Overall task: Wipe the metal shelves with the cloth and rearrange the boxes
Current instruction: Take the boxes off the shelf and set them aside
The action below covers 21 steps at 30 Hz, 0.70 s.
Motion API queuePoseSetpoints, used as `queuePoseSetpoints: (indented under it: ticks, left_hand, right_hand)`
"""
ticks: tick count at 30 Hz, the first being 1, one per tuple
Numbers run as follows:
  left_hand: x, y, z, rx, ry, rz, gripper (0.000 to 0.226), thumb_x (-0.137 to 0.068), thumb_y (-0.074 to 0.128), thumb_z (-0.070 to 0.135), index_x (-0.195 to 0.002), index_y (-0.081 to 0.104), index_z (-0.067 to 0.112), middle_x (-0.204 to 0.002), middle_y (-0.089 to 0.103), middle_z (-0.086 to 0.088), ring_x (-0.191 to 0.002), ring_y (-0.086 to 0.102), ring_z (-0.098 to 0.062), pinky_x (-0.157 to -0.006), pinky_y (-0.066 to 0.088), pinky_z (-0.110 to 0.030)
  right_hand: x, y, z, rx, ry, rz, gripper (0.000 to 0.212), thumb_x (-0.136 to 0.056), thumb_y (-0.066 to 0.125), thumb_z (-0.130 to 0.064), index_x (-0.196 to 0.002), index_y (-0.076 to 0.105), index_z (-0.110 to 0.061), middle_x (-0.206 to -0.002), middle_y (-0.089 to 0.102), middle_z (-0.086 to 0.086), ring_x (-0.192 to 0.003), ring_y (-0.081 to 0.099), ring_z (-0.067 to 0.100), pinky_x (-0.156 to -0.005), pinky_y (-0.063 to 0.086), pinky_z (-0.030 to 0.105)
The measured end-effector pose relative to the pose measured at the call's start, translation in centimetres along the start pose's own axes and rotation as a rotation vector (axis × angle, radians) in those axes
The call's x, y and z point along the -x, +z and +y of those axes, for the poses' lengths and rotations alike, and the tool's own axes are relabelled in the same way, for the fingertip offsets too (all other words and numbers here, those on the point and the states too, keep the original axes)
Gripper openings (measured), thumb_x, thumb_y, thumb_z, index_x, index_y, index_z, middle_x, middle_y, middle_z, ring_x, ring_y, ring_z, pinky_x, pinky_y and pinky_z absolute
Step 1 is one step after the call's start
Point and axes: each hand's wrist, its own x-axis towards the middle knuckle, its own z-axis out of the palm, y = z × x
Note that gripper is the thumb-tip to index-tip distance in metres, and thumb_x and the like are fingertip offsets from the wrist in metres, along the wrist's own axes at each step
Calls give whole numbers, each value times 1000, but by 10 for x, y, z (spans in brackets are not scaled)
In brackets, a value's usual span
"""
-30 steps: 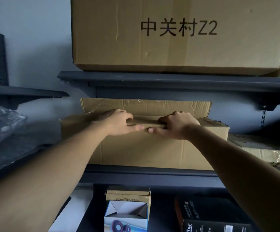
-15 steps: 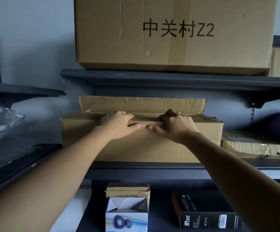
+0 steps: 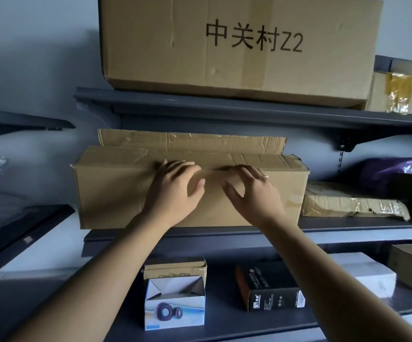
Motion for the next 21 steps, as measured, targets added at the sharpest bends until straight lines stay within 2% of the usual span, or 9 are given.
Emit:
queuePoseSetpoints:
  ticks: [3, 6, 10, 12, 14, 16, 19, 21]
  left_hand:
    - [12, 7, 26, 114, -10, 34, 42, -95, 50, 40, -119, 70, 12, -123, 70, -2, -118, 61, -23, -113, 39, -41]
    - [26, 18, 58, 284, -70, 57, 43, -96, 51, 41, -121, 70, 13, -122, 70, 0, -114, 62, -19, -101, 47, -31]
    - [38, 40, 119, 513, -138, 62, 44, -96, 51, 42, -124, 69, 12, -123, 71, 3, -114, 62, -3, -96, 39, -7]
    - [39, 56, 160, 630, -145, 52, 41, -96, 53, 40, -124, 68, 13, -121, 70, 6, -112, 60, 7, -94, 38, -5]
    - [38, 76, 208, 732, -128, 18, 38, -97, 56, 37, -125, 67, 14, -120, 70, 9, -112, 58, 12, -93, 38, -5]
    - [37, 98, 261, 827, -108, -35, 40, -96, 55, 39, -126, 66, 14, -121, 69, 10, -115, 57, 11, -94, 38, -6]
    - [30, 130, 336, 927, -96, -81, 47, -95, 50, 45, -130, 64, 16, -128, 67, 10, -121, 57, 6, -99, 40, -10]
    - [25, 151, 390, 989, -68, -127, 50, -95, 47, 48, -133, 62, 18, -131, 66, 10, -123, 56, 5, -101, 41, -12]
  right_hand:
    - [19, -6, -1, -105, 36, 48, 49, -96, 52, -55, -126, 66, -19, -127, 67, -1, -111, 64, 27, -83, 53, 36]
    - [42, -22, 8, -226, 81, 118, 51, -95, 53, -55, -126, 66, -16, -126, 68, -3, -109, 66, 25, -85, 55, 36]
    - [80, -58, 37, -315, 158, 171, 53, -94, 55, -54, -129, 64, -16, -126, 68, -4, -111, 64, 14, -91, 49, 26]
    - [102, -86, 61, -335, 192, 189, 51, -95, 57, -53, -130, 63, -18, -122, 67, -7, -109, 63, 9, -92, 48, 24]
    - [125, -117, 93, -322, 217, 200, 48, -96, 58, -51, -131, 62, -20, -125, 66, -12, -115, 60, 1, -96, 46, 18]
    - [153, -152, 127, -263, 273, 226, 52, -95, 55, -55, -134, 61, -21, -129, 66, -10, -115, 59, -1, -94, 42, 11]
    - [187, -201, 176, -184, 345, 264, 57, -92, 52, -60, -135, 61, -23, -130, 66, -9, -103, 59, -8, -88, 43, 13]
    - [210, -237, 209, -135, 391, 289, 59, -92, 52, -59, -137, 60, -22, -132, 65, -8, -116, 58, -3, -95, 42, 12]
